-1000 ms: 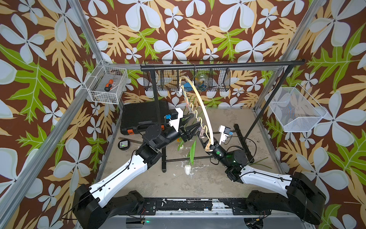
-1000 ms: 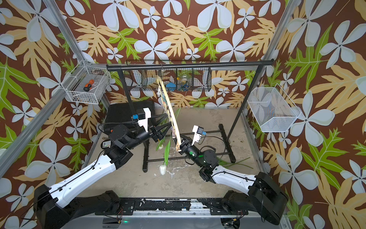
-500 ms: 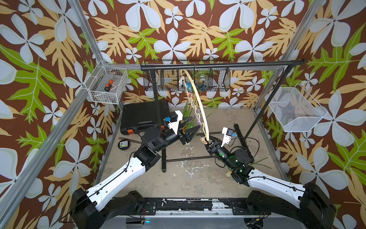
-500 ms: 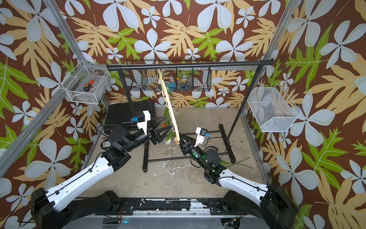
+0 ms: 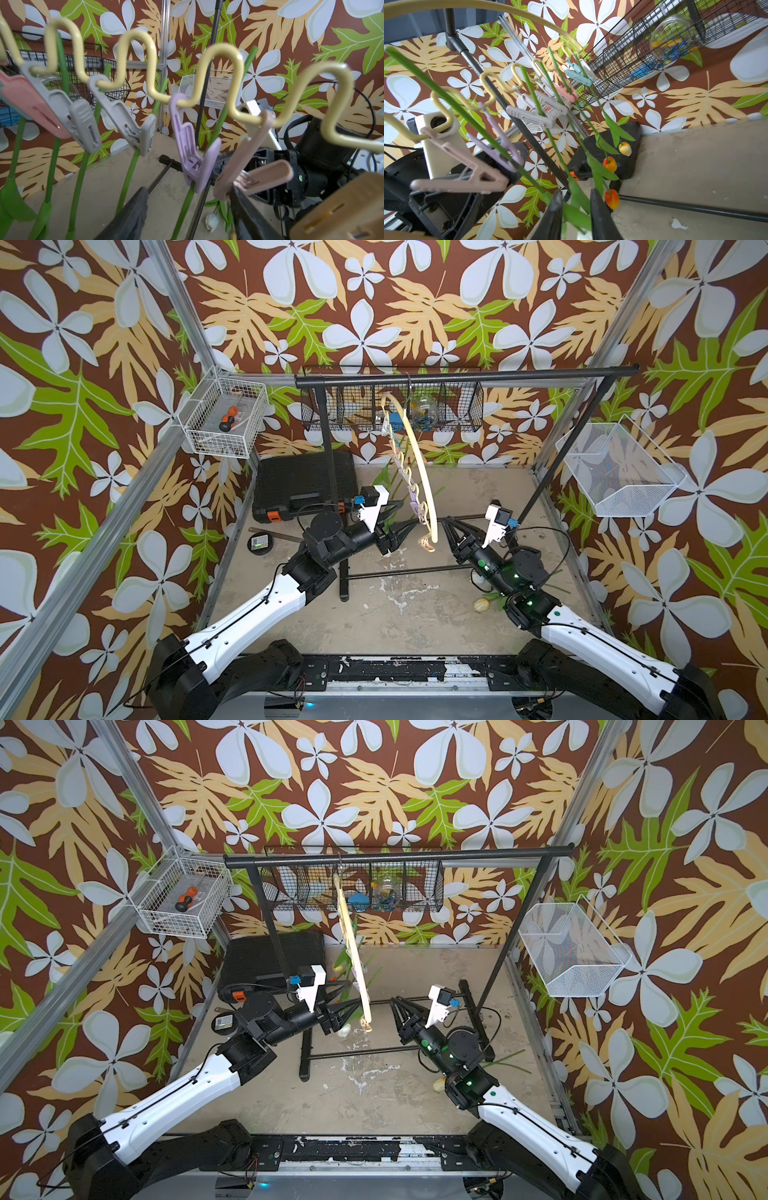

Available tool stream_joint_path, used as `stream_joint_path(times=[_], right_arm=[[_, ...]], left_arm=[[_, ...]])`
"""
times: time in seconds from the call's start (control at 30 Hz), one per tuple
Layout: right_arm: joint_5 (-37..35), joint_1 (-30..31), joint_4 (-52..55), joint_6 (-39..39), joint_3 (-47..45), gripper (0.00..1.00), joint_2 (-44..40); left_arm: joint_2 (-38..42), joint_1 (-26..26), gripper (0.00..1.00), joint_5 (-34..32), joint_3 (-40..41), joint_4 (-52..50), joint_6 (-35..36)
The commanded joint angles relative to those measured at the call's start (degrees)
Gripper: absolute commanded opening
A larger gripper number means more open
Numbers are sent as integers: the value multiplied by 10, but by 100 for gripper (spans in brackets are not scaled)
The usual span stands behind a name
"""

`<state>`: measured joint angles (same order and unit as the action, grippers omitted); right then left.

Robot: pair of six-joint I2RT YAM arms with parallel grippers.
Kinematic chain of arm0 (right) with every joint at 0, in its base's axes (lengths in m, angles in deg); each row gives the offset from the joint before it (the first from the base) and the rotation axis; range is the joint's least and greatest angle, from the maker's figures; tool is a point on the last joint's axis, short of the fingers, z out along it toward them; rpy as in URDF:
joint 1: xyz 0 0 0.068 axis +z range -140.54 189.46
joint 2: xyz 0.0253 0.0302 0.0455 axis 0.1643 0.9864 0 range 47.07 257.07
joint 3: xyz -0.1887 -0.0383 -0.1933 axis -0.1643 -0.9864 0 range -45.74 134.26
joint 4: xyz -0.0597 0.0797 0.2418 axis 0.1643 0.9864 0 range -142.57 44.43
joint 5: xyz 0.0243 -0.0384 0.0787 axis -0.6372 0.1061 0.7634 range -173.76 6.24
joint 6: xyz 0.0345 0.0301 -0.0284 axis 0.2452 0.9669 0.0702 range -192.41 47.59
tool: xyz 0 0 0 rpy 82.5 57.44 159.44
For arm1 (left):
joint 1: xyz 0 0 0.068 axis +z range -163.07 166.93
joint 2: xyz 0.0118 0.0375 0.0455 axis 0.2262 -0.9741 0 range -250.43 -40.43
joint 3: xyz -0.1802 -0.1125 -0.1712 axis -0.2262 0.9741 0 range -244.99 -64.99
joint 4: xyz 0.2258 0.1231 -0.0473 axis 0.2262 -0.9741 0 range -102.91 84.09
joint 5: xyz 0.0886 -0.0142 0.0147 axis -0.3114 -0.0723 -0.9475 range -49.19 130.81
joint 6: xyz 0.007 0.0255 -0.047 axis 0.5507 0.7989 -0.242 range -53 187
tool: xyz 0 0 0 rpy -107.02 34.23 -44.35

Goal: Dry the flowers on a clothes hanger
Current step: Clamp the flower onto the hanger.

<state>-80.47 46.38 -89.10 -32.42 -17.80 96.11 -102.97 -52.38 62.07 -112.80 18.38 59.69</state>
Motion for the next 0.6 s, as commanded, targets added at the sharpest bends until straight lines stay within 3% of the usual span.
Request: stream_joint_path(times=[0.0,0.2,0.3,0.43,0.57], right_arm=[[13,-20,90,-30,2,26,-22],[29,-78,197,-23,-16,27,-65],[19,-106,251,-13,-25,37,-82],[-21,-155,340,32,-38,52,-96],[-72,-199,426,87,-53,59,-116]], left_arm=[[12,0,66,15,14,-11,18],[22,0,67,53,51,-13,1],[26,-5,66,88,71,-11,-15],[44,-40,66,55,111,-13,-14],[46,-69,65,32,139,-13,-17]])
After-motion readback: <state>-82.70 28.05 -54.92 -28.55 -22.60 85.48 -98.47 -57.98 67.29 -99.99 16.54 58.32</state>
